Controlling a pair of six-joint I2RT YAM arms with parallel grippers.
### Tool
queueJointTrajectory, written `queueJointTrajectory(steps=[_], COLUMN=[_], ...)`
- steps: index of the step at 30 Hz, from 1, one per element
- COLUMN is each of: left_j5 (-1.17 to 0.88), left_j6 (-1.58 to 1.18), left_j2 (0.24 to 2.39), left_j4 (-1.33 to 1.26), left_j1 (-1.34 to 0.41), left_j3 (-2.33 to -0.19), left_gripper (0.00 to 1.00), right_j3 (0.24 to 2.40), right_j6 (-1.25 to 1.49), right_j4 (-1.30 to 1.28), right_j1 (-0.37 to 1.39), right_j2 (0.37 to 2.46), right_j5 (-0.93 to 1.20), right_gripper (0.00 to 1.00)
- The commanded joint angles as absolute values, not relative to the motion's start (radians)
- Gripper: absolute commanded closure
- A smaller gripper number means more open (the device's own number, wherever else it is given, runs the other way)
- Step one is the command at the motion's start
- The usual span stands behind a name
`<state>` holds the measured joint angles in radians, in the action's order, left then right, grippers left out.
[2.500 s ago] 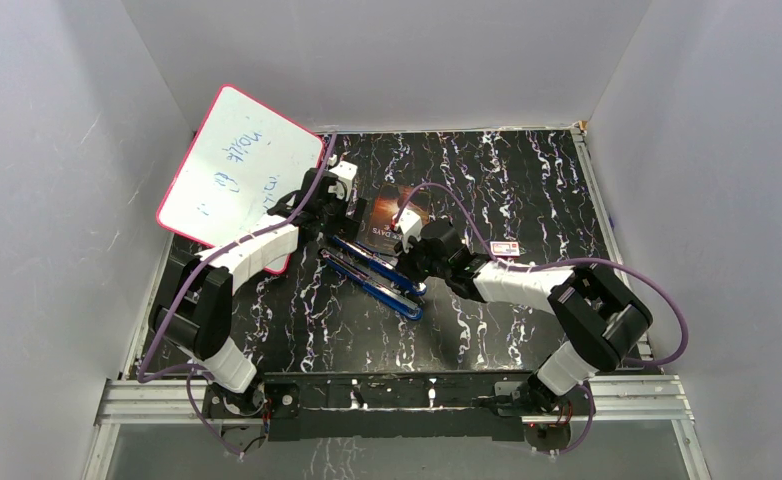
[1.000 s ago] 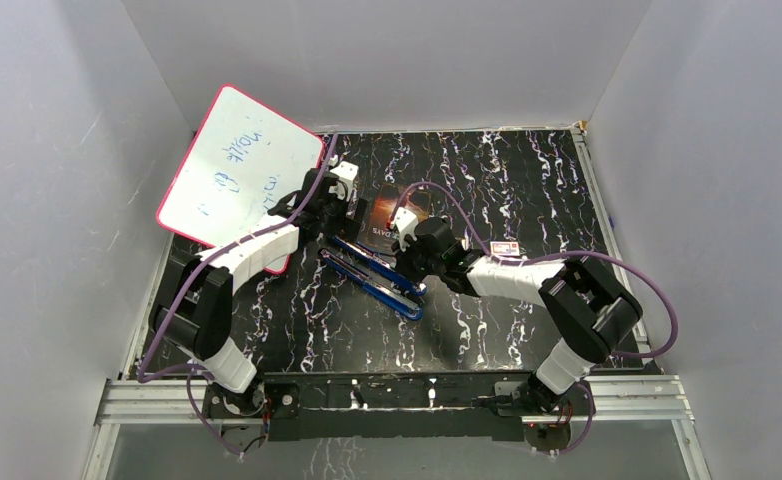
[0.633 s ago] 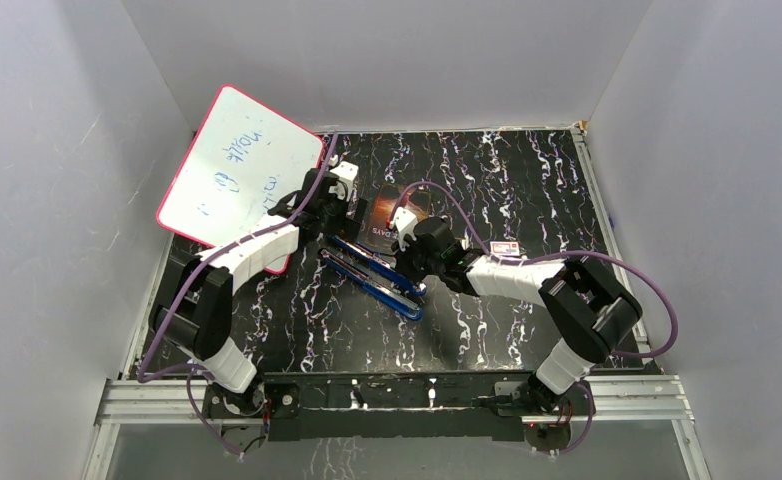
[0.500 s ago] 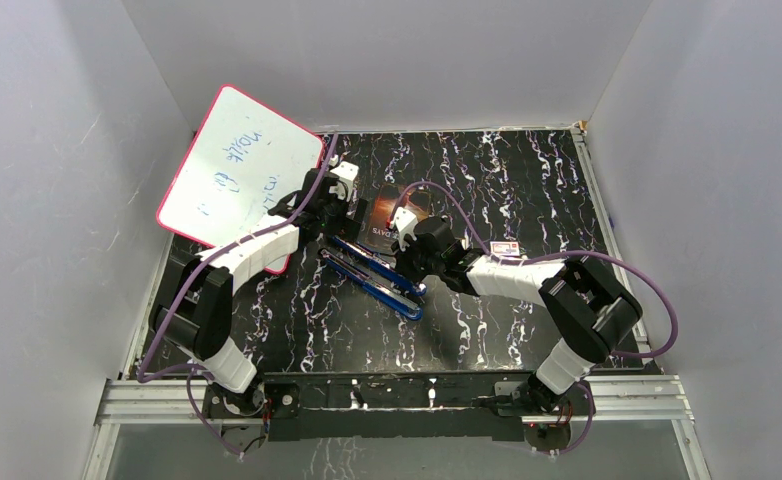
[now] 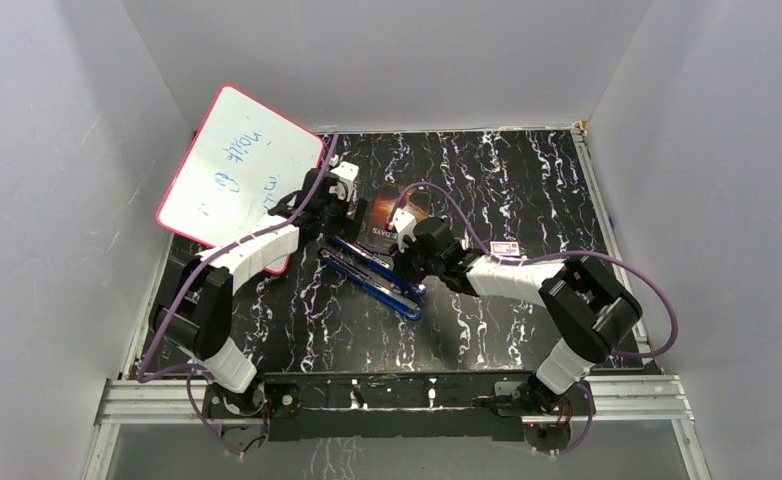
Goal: Load the staples into the stapler
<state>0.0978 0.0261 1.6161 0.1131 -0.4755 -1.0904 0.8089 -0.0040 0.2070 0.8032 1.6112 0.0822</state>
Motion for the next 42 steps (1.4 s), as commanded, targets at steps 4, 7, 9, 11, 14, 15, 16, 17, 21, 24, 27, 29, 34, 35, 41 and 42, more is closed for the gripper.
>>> queueJointTrajectory(steps=[4, 7, 9, 11, 14, 15, 16, 17, 21, 24, 27, 29, 34, 35, 41, 42], left_j5=[0.113, 0.113, 0.113, 0.112, 0.111, 0.111, 0.111, 0.112, 0.110, 0.109, 0.108, 0.107, 0.107, 0.107, 0.109, 0.109], left_j6=[0.033, 0.034, 0.034, 0.032, 0.032, 0.034, 0.034, 0.034, 0.033, 0.034, 0.034, 0.034, 0.033, 0.033, 0.034, 0.034], left_j2=[1.600, 1.601, 1.601, 1.600, 1.601, 1.601, 1.601, 1.601, 1.602, 1.602, 1.602, 1.601, 1.601, 1.601, 1.601, 1.601], left_j4=[0.116, 0.117, 0.117, 0.117, 0.115, 0.115, 0.115, 0.115, 0.115, 0.114, 0.114, 0.113, 0.113, 0.113, 0.114, 0.114], left_j1=[-0.482, -0.481, -0.482, -0.482, -0.482, -0.482, -0.482, -0.482, -0.482, -0.481, -0.482, -0.482, -0.481, -0.482, -0.482, -0.482], left_j3=[-1.089, -1.088, -1.089, -1.088, -1.088, -1.088, -1.088, -1.088, -1.088, -1.089, -1.089, -1.089, -1.088, -1.088, -1.088, -1.088], left_gripper=[0.03, 0.03, 0.03, 0.03, 0.03, 0.03, 0.03, 0.03, 0.03, 0.03, 0.03, 0.03, 0.03, 0.03, 0.03, 0.03], right_j3=[0.822, 0.822, 0.822, 0.822, 0.822, 0.823, 0.824, 0.825, 0.826, 0.826, 0.826, 0.827, 0.827, 0.825, 0.824, 0.820], right_j6=[0.000, 0.000, 0.000, 0.001, 0.006, 0.008, 0.009, 0.011, 0.013, 0.015, 0.017, 0.017, 0.018, 0.020, 0.046, 0.058], right_j4=[0.234, 0.235, 0.235, 0.235, 0.232, 0.232, 0.229, 0.226, 0.223, 0.220, 0.221, 0.220, 0.222, 0.223, 0.233, 0.236], right_j1=[0.808, 0.808, 0.808, 0.808, 0.808, 0.808, 0.808, 0.808, 0.808, 0.809, 0.809, 0.808, 0.807, 0.808, 0.800, 0.795], right_j2=[1.565, 1.570, 1.572, 1.575, 1.579, 1.579, 1.581, 1.580, 1.583, 1.580, 1.579, 1.577, 1.579, 1.580, 1.589, 1.589], right_j5=[0.087, 0.082, 0.077, 0.065, 0.038, 0.030, 0.024, 0.022, 0.016, 0.014, 0.013, 0.012, 0.020, 0.021, 0.040, 0.050], right_gripper=[0.67, 0.67, 0.68, 0.71, 0.73, 0.73, 0.72, 0.72, 0.69, 0.69, 0.69, 0.70, 0.70, 0.70, 0.68, 0.68])
